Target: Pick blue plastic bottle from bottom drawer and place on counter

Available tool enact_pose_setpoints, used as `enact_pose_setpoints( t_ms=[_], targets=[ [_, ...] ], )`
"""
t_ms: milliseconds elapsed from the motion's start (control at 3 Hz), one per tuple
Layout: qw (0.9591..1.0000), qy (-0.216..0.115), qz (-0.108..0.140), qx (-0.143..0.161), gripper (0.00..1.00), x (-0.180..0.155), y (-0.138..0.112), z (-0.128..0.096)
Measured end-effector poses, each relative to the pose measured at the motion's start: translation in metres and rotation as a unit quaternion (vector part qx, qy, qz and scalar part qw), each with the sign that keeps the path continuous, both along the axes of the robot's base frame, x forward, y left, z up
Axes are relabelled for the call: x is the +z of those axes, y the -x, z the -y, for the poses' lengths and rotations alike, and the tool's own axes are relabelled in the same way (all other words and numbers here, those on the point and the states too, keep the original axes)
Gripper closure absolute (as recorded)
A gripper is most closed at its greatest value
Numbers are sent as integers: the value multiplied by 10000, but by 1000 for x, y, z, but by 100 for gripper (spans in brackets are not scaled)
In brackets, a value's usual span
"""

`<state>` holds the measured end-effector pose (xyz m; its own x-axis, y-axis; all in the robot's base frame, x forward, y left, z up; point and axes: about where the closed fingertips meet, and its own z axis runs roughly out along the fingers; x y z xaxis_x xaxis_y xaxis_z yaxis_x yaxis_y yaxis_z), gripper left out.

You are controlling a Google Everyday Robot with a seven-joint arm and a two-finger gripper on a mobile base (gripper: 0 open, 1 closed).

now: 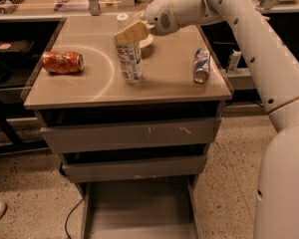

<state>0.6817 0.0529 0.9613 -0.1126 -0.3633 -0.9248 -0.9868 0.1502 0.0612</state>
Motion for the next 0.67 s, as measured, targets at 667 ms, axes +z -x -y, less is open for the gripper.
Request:
enact_pose_setpoints(
  t_ms=[667],
  targets=[
    [9998,-17,-214,37,100,-17,-11,1]
  ],
)
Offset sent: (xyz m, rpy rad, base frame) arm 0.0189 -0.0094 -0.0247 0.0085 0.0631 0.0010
